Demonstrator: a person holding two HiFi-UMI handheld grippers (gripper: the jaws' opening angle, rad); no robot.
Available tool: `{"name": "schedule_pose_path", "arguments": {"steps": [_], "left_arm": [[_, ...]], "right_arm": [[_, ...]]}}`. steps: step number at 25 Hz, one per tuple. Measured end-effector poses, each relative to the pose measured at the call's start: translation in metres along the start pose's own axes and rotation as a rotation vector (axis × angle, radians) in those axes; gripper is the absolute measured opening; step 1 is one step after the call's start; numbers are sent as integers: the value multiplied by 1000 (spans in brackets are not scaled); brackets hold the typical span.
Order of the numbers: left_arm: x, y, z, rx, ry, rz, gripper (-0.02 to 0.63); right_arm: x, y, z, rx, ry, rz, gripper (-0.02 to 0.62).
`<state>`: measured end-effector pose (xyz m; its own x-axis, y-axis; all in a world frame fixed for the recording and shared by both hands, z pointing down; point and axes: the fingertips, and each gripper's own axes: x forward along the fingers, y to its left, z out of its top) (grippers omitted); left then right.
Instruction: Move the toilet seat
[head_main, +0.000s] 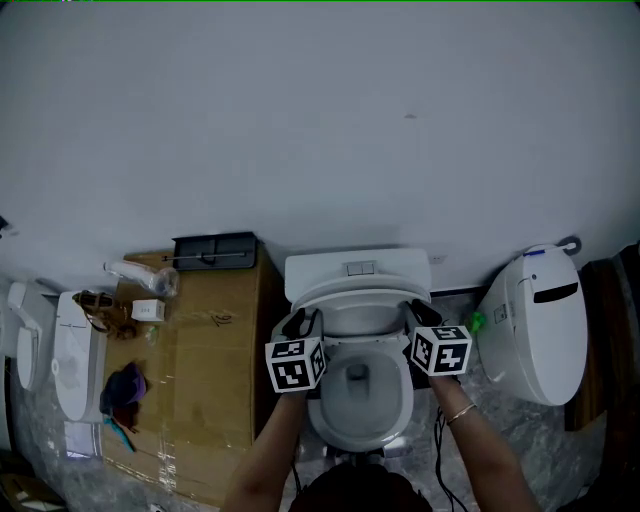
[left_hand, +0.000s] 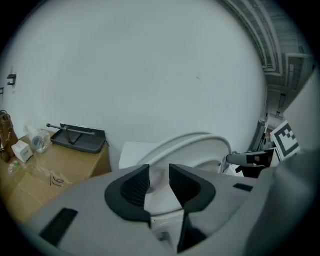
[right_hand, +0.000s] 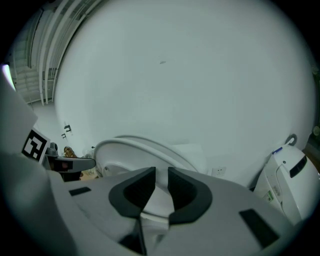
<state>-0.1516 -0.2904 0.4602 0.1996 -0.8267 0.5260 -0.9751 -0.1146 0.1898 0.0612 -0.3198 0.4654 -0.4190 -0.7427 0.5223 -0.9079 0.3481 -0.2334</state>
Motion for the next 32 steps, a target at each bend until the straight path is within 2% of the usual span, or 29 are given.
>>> {"name": "schedule_pose_path", "arguments": {"steps": [19, 23, 27, 32], "left_arm": [[15, 5, 9, 40, 0, 1, 137], [4, 5, 10, 35, -7, 8, 95], [-16, -7, 17, 61, -38, -2, 55], [-49, -28, 25, 97, -93, -39, 41]], "right_arm": [[14, -3, 11, 0, -4, 4, 87], [-2, 5, 12, -21, -15, 17, 87], [-25, 15, 11, 0, -27, 36, 86], [-57, 31, 12, 19, -58, 78, 78]]}}
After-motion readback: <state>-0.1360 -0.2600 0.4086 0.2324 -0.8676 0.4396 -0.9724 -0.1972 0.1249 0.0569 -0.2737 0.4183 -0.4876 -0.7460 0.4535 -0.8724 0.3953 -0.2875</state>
